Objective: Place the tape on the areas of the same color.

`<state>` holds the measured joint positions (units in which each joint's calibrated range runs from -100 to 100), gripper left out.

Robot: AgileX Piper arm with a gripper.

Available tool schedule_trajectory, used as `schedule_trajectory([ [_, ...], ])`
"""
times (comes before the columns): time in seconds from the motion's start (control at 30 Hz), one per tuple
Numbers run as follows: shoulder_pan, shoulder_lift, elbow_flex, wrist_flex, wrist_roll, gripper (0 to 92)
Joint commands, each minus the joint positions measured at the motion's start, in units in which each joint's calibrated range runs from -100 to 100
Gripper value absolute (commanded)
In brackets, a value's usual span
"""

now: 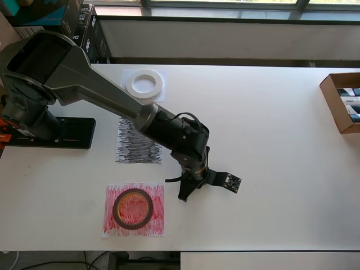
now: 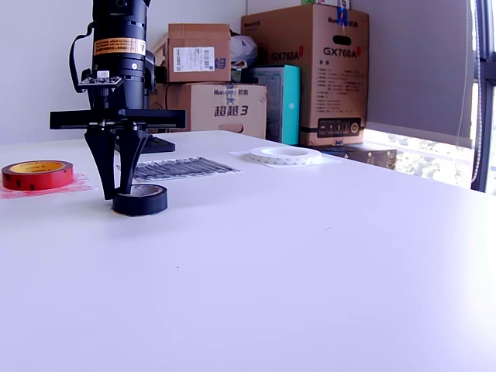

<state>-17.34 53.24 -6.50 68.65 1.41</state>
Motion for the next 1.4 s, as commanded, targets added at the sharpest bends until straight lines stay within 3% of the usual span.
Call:
schedule_trajectory([
  [0.0,-0.17,-0.48,-0.36,0.30,-0.26,0.3],
  [0.37,0.46,-4.31,-0.63,0.21,-2.06,0.3],
  [0.57,4.17,-11.42,3.46,-0.13,-5.50,0.3],
  [0.8,10.01,-22.55,16.09,-0.38,-6.31,0.3],
  [0.9,11.59,-28.07,23.90,-4.12,-6.40,0.3],
  [1.37,10.96,-47.06,48.71,-15.66,-13.27,0.3],
])
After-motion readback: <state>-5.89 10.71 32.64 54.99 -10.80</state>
